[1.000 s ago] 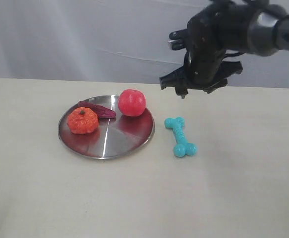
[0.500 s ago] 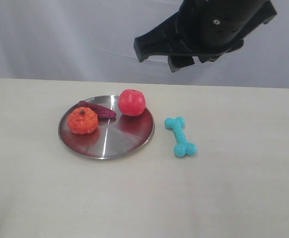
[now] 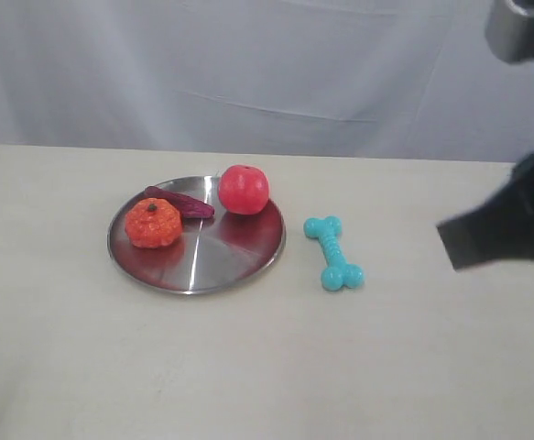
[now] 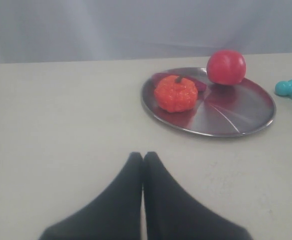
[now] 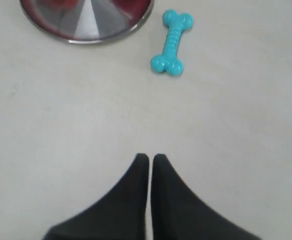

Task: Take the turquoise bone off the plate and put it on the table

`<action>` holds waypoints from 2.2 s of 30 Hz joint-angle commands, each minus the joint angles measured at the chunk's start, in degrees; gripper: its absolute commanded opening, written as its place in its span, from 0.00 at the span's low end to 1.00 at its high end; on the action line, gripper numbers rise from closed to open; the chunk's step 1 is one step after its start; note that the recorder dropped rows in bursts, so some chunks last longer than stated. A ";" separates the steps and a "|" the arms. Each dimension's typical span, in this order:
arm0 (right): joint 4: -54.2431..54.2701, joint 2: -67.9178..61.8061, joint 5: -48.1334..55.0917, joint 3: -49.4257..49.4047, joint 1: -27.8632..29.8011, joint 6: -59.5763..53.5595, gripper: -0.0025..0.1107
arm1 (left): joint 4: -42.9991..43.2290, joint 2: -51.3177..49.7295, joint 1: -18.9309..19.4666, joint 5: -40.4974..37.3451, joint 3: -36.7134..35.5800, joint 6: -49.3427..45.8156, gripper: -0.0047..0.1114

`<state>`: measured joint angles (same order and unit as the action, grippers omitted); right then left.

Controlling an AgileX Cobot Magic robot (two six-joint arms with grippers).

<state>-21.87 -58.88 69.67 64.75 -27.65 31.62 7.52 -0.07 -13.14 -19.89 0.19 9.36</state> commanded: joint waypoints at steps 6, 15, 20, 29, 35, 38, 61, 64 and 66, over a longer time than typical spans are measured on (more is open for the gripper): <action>0.81 12.92 0.29 -9.25 -0.16 0.28 0.02 | 0.02 0.07 -0.13 0.04 -0.19 0.10 0.04; 0.58 19.58 0.29 -9.38 -0.16 0.45 0.02 | 0.02 0.07 -0.13 0.04 -0.19 0.10 0.04; -1.73 21.78 -10.09 -10.99 -0.16 0.30 0.02 | 0.02 0.07 -0.13 0.04 -0.19 0.10 0.04; -0.46 26.32 -46.23 -22.81 13.80 -3.58 0.02 | 0.02 0.07 -0.13 0.04 -0.19 0.10 0.04; 3.88 31.71 -55.35 -33.50 24.22 -3.58 0.02 | 0.02 0.07 -0.13 0.04 -0.19 0.10 0.04; 4.14 35.53 -56.84 -38.59 28.20 -3.58 0.02 | 0.02 0.07 -0.13 0.04 -0.19 0.10 0.04; 11.65 50.04 -64.00 -62.27 33.31 -23.39 0.02 | 0.02 0.07 -0.13 0.04 -0.19 0.10 0.04; 13.63 50.74 -63.08 -63.58 33.31 -27.75 0.02 | 0.02 0.07 -0.13 0.04 -0.19 0.10 0.04; 13.89 50.74 -62.70 -64.18 33.31 -28.49 0.02 | 0.02 0.07 -0.13 0.04 -0.19 0.10 0.04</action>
<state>-9.19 -8.60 6.46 1.39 5.35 6.35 7.52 -0.07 -13.14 -19.89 0.19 9.36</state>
